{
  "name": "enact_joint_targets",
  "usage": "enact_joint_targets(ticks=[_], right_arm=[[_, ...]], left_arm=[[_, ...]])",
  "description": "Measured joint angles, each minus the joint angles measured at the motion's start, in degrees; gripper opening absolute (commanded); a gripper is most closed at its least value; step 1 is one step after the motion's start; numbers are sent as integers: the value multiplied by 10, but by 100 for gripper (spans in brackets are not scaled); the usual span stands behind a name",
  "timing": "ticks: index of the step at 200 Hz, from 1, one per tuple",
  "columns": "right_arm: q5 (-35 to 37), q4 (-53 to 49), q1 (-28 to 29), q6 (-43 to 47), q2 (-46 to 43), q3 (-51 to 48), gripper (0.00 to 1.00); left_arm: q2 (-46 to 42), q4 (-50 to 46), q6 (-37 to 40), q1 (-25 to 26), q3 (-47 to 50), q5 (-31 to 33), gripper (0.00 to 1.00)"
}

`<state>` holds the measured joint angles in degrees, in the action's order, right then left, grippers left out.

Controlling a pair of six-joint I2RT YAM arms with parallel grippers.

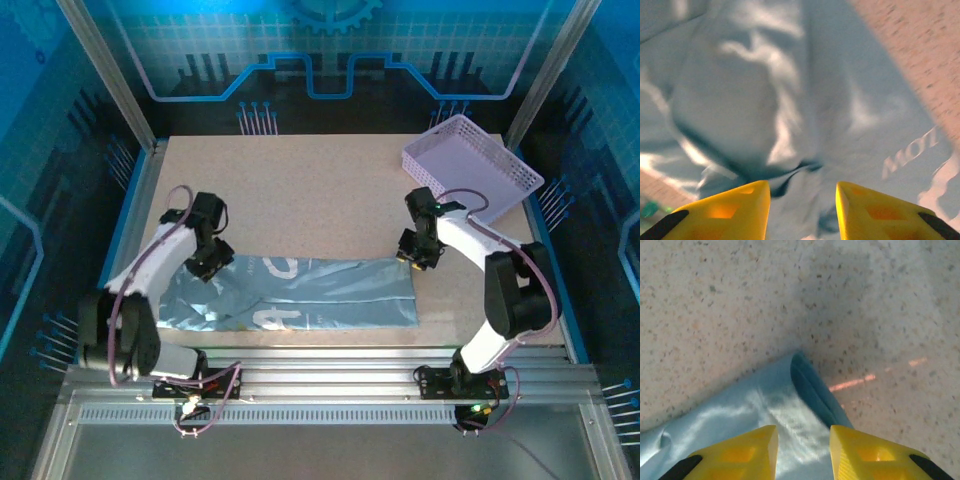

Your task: Fold and stack the t-shirts

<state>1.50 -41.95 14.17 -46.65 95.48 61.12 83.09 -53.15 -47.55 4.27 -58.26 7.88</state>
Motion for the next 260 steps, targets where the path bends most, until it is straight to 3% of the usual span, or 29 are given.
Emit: enact_joint_targets(ticks=[36, 88, 210, 242, 260], right_arm=[[-18, 28, -14, 26, 43, 4, 25], [-17, 35, -15, 31, 46, 8, 0], [44, -16, -31, 29, -10, -14, 0], [42, -19, -31, 35, -3, -14, 43], [53, -30, -25, 38, -4, -5, 49]], left_arm=[[100, 49, 31, -34, -26, -13, 36], [139, 72, 62, -46, -43, -13, 29], [204, 71, 70, -52, -51, 0, 22], [201, 65, 70, -53, -58, 4, 40], [176, 59, 74, -54, -62, 14, 46]])
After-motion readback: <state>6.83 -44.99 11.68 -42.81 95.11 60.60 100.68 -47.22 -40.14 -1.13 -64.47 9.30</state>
